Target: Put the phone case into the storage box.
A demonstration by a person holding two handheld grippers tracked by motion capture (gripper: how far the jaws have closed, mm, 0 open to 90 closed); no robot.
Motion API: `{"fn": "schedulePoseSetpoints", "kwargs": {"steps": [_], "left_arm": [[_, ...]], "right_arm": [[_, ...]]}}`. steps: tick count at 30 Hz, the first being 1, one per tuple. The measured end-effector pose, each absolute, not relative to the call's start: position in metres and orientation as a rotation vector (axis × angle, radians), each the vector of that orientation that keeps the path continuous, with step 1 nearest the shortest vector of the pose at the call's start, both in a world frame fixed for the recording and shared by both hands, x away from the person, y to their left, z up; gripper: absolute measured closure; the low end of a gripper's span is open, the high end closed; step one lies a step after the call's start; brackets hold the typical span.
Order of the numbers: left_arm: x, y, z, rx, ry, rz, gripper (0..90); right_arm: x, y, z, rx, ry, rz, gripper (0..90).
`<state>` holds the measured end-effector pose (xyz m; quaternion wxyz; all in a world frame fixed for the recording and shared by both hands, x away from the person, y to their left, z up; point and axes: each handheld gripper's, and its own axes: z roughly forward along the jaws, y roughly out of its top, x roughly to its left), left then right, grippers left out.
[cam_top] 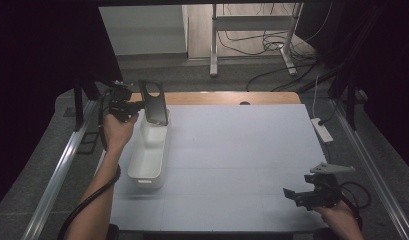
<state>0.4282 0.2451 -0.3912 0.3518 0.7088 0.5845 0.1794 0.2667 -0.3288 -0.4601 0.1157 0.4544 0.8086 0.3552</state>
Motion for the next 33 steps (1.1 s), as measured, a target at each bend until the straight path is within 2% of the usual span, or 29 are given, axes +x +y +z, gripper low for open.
{"fn": "schedulePoseSetpoints", "kwargs": {"steps": [33], "left_arm": [[0.444, 0.251, -0.415, 1.815, 1.579, 0.494, 89.0]], "right_arm": [[0.267, -0.327, -0.461, 1.314, 2.389, 1.03, 2.2]]}}
